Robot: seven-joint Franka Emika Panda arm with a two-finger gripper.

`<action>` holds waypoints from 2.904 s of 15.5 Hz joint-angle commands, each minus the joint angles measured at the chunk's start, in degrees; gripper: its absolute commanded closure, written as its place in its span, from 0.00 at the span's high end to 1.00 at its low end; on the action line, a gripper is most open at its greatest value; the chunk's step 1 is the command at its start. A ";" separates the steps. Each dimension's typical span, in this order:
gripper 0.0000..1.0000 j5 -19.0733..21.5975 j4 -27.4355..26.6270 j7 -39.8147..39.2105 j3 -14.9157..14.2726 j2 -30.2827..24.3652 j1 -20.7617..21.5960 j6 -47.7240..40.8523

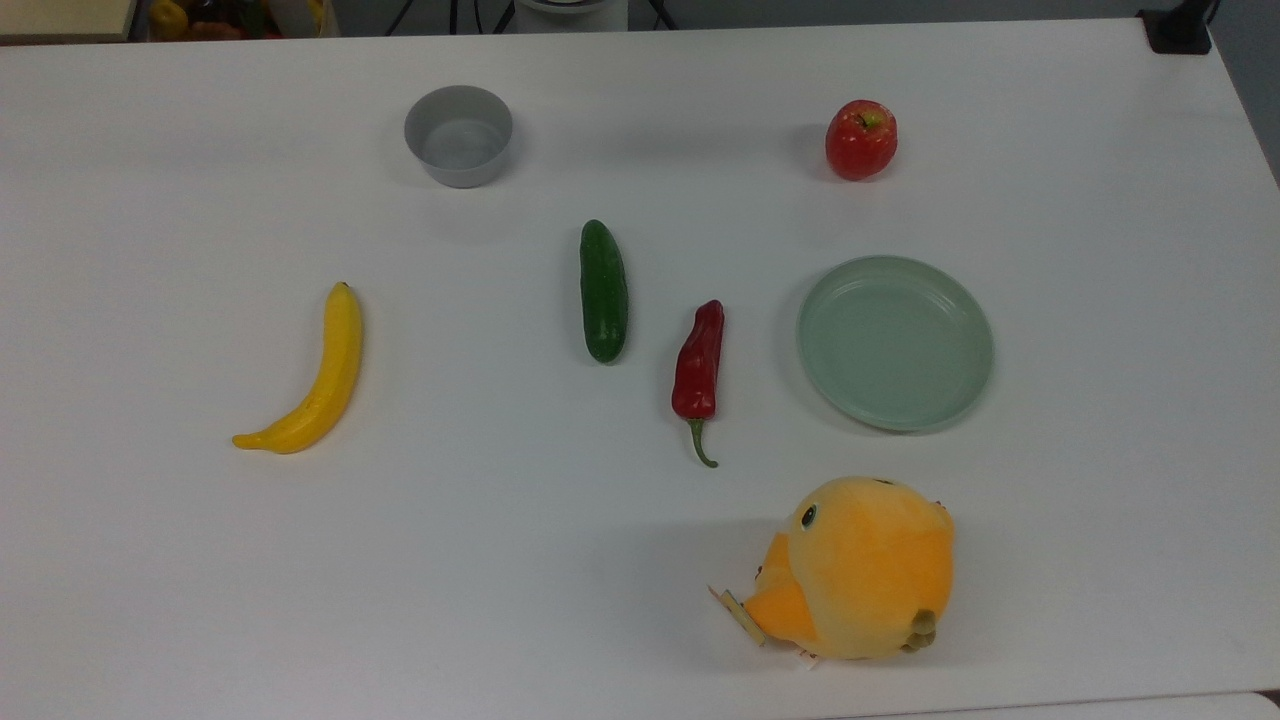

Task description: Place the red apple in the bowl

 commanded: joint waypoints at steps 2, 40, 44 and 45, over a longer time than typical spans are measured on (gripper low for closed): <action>1.00 1.11 -2.40 -0.74 0.68 -2.17 3.91 -4.06; 1.00 2.96 -34.39 18.59 20.28 5.03 14.82 39.07; 1.00 -0.63 -34.39 21.84 20.28 7.67 14.82 41.19; 1.00 -0.90 -34.30 22.28 20.28 8.11 14.82 41.36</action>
